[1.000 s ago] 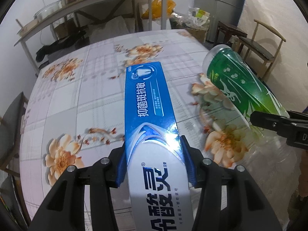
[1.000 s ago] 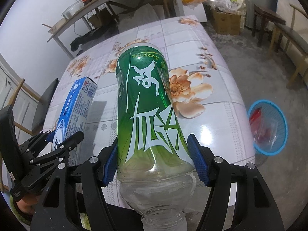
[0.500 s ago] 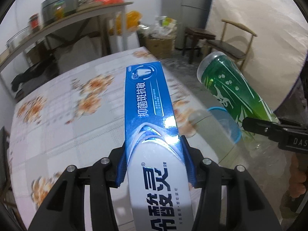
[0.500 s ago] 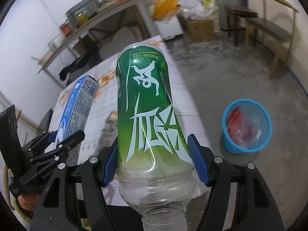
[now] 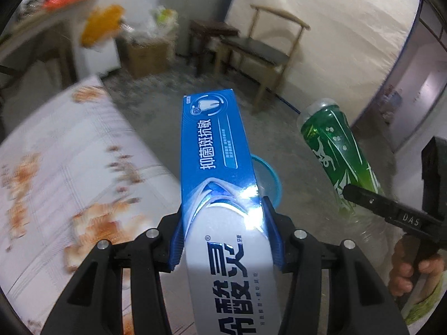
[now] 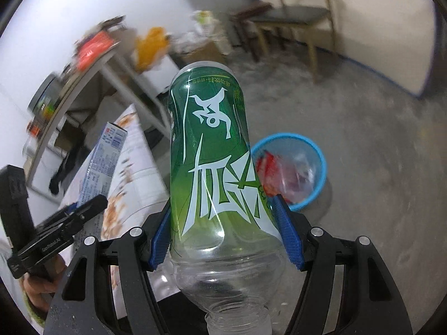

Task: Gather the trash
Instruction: 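Carry the toothpaste box and green bottle over the wastebasket with both tools, then open both tools to drop the box and bottle into the wastebasket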

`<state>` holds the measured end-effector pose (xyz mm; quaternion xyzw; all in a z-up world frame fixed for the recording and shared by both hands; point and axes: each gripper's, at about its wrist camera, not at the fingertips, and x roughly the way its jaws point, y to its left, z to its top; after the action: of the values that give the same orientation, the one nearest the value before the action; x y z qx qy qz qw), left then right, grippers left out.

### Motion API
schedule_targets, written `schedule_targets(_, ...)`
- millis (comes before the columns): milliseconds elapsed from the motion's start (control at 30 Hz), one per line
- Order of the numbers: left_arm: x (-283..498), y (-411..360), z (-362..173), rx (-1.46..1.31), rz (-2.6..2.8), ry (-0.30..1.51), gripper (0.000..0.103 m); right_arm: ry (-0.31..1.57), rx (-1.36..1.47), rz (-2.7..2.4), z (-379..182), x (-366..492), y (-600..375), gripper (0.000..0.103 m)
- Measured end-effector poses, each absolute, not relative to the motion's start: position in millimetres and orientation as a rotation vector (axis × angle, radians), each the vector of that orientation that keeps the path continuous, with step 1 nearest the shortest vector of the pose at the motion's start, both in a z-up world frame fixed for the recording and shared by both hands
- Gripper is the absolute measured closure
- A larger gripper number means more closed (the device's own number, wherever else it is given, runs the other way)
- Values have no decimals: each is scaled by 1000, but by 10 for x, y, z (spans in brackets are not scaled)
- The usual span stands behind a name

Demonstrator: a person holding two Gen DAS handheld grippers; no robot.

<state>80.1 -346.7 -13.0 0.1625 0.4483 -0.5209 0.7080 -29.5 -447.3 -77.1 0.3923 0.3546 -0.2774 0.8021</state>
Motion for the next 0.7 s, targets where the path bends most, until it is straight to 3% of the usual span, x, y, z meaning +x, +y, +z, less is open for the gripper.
schedule_targets(200, 791, -4173, -560, 412, -1187, 1142, 55, 797, 1062, -588, -1309, -308, -4867, 39)
schedule_targets(433, 873, -4916, -825, 422, -1198, 1187, 53, 793, 1156, -585, -1722, -81, -5365, 37)
schedule_targets(533, 990, -5177, -855, 398, -1149, 1139, 22, 731, 1167, -630, -1908, 58, -5658, 23)
schedule_targets(700, 1080, -5151, -871, 343, -1136, 1149, 20, 724, 1278, -685, -2318, -103, -5733, 22)
